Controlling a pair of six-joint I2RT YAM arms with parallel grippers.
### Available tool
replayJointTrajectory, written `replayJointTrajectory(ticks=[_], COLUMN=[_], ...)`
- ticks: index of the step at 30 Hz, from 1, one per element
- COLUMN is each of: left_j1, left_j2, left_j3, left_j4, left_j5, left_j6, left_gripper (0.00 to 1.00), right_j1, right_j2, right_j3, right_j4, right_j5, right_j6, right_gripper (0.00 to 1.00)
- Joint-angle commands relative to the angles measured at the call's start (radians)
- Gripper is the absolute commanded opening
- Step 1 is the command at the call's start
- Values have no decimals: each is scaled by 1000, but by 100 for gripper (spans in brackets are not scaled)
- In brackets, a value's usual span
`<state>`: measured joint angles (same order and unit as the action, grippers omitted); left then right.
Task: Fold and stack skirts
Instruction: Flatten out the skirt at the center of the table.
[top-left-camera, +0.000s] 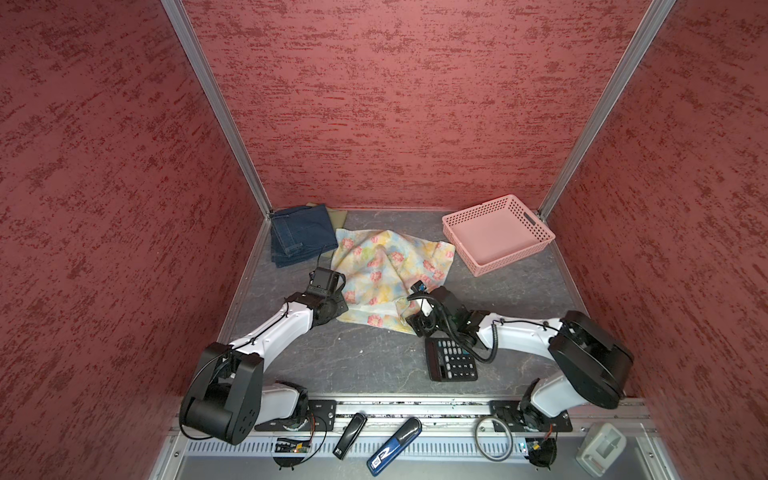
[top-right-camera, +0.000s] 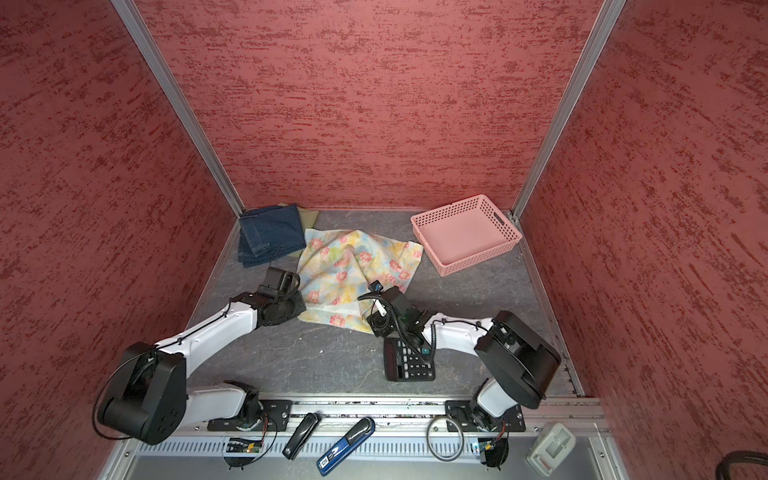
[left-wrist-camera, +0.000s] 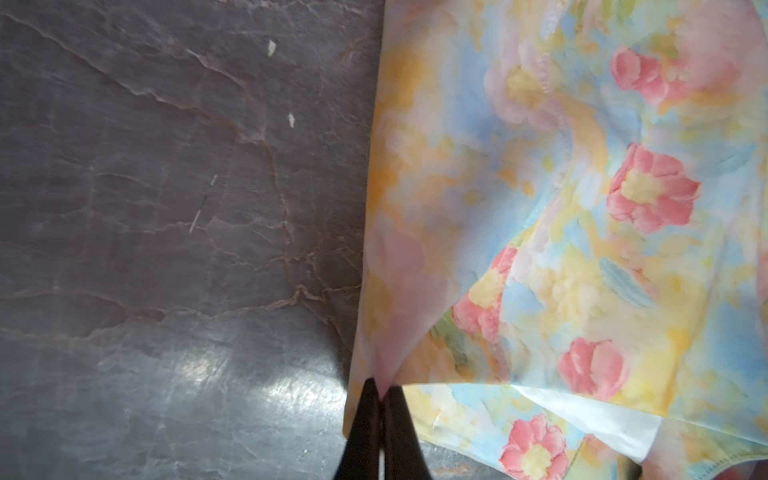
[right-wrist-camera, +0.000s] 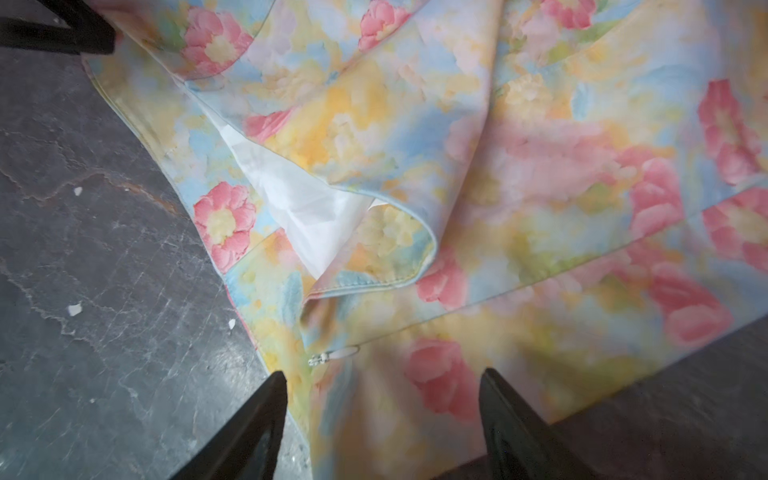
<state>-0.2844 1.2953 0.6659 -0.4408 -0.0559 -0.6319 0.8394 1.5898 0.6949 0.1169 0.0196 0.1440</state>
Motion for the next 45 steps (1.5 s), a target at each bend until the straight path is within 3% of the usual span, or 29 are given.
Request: replayJointTrajectory(ticks=[1, 20, 24, 31, 32, 38, 45], left_j1=[5, 11, 16, 19, 20, 30, 72], left_j2=[-6, -37, -51, -58, -61, -92, -143], left_j3=[-3, 10, 4, 8, 9, 21, 26], left_j4=[53, 52, 50, 51, 49, 18, 2], left_j5=[30, 33, 30, 26, 27, 18, 27], left_j6=[-14, -7, -9, -17, -18, -8, -6], left_gripper=[0, 0, 0, 0, 0, 0, 0], right_j1=[10, 62, 74, 89, 88, 64, -55], right_j2=[48, 177, 198, 195, 183, 25, -179], right_j3=[35, 82, 99, 100, 95, 38, -45], right_j4=[27, 121, 94, 136, 137, 132, 54], right_j5=[57, 132, 199, 220, 231, 270, 256], right_j6=[92, 188, 210, 235, 236, 225, 223], right_gripper=[72, 71, 59, 4, 0, 0, 0])
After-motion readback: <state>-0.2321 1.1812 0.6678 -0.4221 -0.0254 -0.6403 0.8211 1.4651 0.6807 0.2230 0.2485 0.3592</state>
